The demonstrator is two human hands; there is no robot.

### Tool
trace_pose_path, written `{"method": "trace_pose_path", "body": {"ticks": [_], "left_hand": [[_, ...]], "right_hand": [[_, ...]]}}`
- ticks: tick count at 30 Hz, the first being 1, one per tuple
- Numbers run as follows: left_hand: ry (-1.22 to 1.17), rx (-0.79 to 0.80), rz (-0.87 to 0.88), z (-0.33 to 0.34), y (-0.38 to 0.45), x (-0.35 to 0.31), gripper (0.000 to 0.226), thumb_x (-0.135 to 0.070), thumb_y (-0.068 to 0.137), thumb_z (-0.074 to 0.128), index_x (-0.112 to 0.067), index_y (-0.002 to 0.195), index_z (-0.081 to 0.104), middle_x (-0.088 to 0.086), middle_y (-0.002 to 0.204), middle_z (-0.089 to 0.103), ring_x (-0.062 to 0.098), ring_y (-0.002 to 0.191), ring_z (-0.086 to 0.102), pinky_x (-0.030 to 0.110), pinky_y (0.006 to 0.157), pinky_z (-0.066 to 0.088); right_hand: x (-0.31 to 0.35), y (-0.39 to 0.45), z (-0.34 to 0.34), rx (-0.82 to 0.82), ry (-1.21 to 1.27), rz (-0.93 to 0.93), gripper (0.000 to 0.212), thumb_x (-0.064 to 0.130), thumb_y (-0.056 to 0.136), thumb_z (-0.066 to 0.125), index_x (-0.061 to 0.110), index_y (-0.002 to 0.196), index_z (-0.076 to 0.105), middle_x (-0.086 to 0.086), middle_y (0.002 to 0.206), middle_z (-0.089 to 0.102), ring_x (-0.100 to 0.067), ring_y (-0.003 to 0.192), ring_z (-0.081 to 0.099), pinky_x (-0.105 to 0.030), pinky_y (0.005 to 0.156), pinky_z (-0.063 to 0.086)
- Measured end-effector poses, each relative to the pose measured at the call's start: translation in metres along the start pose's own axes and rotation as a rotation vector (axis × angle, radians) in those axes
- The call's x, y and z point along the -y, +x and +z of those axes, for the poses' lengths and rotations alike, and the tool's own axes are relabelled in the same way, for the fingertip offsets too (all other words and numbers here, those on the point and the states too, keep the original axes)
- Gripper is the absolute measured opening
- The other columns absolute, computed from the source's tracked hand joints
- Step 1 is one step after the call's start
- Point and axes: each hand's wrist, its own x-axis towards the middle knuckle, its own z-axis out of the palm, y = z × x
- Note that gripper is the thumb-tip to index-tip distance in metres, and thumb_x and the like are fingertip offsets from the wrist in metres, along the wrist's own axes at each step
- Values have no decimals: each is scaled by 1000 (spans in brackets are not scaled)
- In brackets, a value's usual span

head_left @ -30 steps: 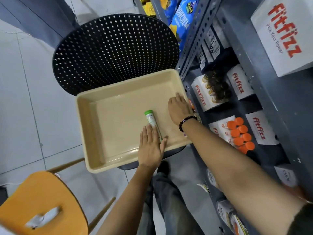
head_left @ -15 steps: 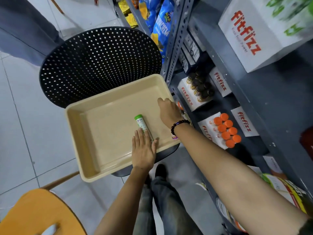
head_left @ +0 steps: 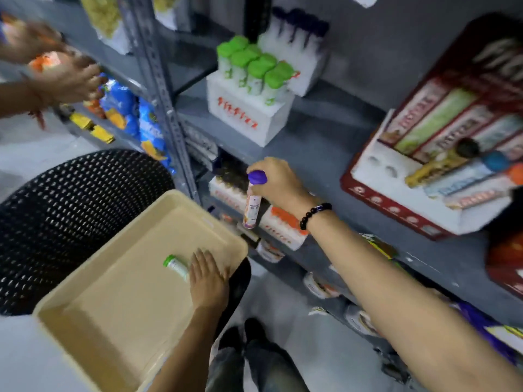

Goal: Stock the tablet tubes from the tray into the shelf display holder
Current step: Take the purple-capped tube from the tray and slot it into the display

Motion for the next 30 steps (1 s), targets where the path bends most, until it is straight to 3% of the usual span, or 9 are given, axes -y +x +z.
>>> {"method": "trace_pose_path", "body": {"ticks": [5,8,12,14,19,24,27,30], "left_hand": [[0,-108,323,-50,27,-86,73,-42,98,10,14,124,49,33,130,49,46,119,48,52,99,41],[5,-185,501,-80,38,-143,71,-42,97,12,12,128,46,32,133,46,45,122,46,48,106,30],[-2,-222,635,-99,52,-200,78,-48,97,4,12,131,41,31,138,41,44,129,38,50,107,25],[26,-214,675,-104,59,-218,81,-50,96,1,11,134,38,31,140,37,44,132,34,50,109,23],[233,-154,669,-100,75,-237,60,-42,99,12,-8,148,8,14,156,5,29,144,0,40,117,-1],[274,-165,678,-98,75,-235,57,-42,100,8,-14,149,6,11,157,4,28,144,-2,40,116,-3],[274,-134,668,-98,77,-236,57,-43,99,7,-15,149,2,10,157,0,27,144,-5,40,116,-4],[285,-110,666,-100,77,-236,58,-43,99,8,-15,149,-1,9,157,-2,27,143,-7,39,116,-6]], "right_hand": [[-16,-47,-91,-245,-53,97,31,12,67,78,6,96,70,-15,96,67,-31,91,60,-30,74,44],[-25,-71,-136,-354,-36,177,38,16,67,81,10,102,70,-10,103,68,-24,90,59,-24,74,41],[-39,-91,-179,-445,-81,222,33,21,68,79,17,100,70,-1,100,68,-23,86,59,-31,75,48],[-46,-97,-193,-470,-93,241,30,22,69,78,20,98,71,1,98,68,-18,81,57,-32,70,49],[-60,-100,-215,-466,-125,243,34,19,70,78,15,103,70,-3,108,69,-18,97,58,-32,86,47],[-62,-98,-226,-379,-123,262,30,1,76,67,16,102,67,2,104,59,-12,98,46,-22,74,38],[-59,-92,-229,-331,-97,280,34,-5,74,64,19,98,65,-2,111,59,-16,98,52,-21,67,44],[-54,-86,-230,-298,-133,277,48,-11,75,58,21,110,63,-6,121,60,-17,93,54,-21,64,44]]}}
